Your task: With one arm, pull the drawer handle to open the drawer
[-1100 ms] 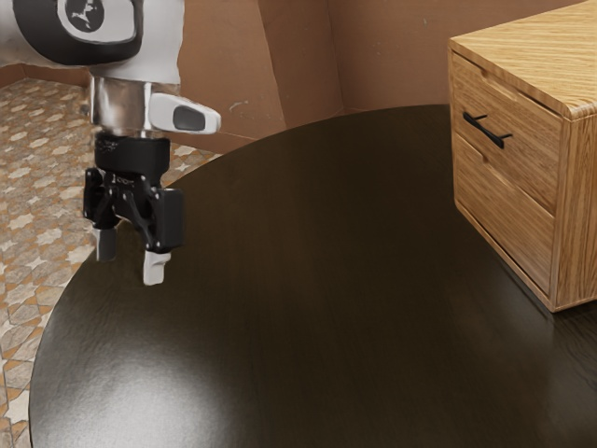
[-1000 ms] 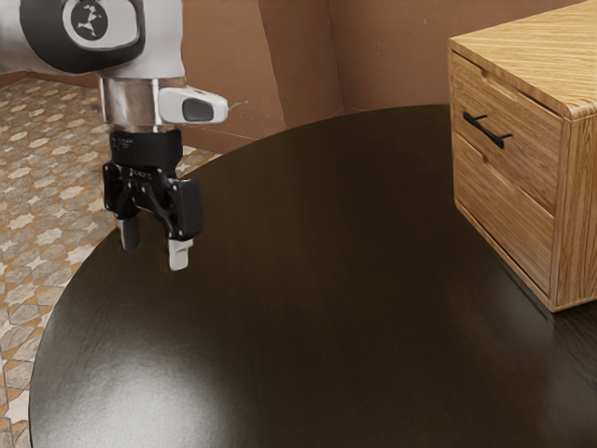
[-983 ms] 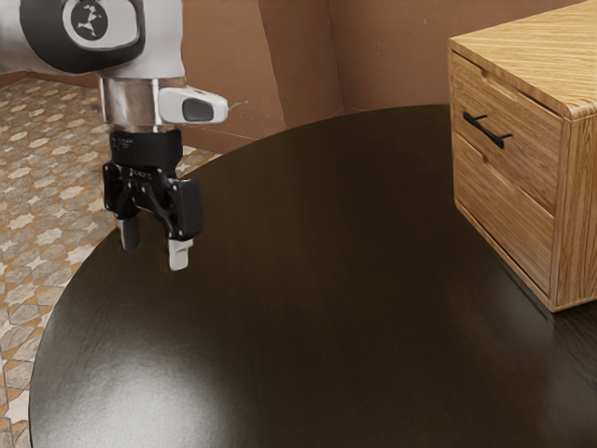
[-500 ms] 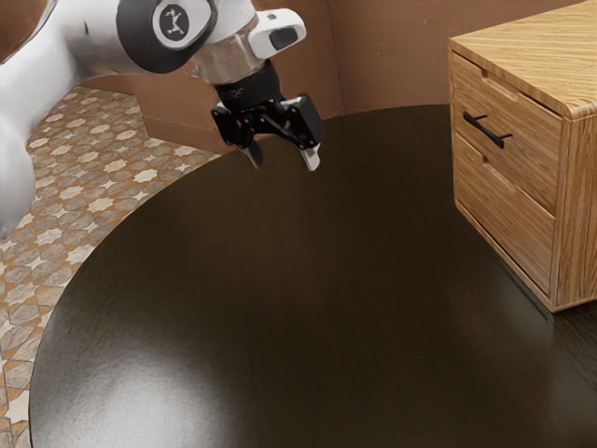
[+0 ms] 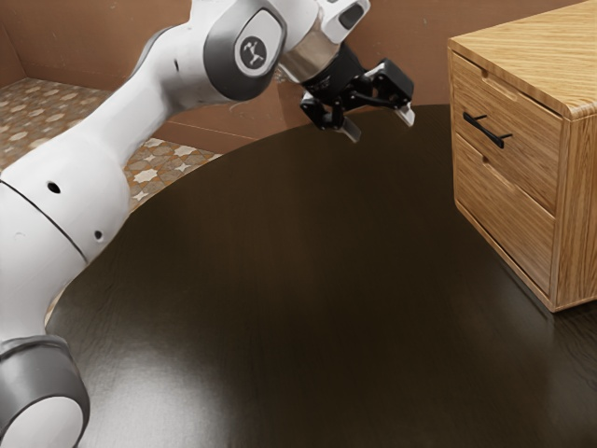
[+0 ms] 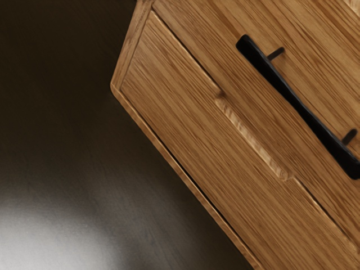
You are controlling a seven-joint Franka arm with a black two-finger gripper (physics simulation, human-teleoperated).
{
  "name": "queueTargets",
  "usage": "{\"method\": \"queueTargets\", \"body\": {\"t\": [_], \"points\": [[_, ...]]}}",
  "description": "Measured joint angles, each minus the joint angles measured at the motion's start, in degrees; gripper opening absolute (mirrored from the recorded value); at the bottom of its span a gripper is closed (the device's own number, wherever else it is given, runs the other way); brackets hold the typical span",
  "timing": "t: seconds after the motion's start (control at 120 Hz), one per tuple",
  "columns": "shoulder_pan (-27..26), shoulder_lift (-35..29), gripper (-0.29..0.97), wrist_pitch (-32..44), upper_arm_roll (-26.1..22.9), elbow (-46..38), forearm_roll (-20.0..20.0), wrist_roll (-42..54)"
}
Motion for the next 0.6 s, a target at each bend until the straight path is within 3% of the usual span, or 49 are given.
{"method": "queueTargets", "body": {"t": [0.233, 0.4, 0.6], "points": [[-0.2, 5.3, 0.68, 14.7, 0.2, 0.4, -13.5, -8.3], [-0.5, 5.8, 0.68, 20.7, 0.2, -1.7, -16.9, -11.9], [-1.7, 1.2, 0.68, 23.9, 0.3, -12.6, -18.5, -16.8]]}}
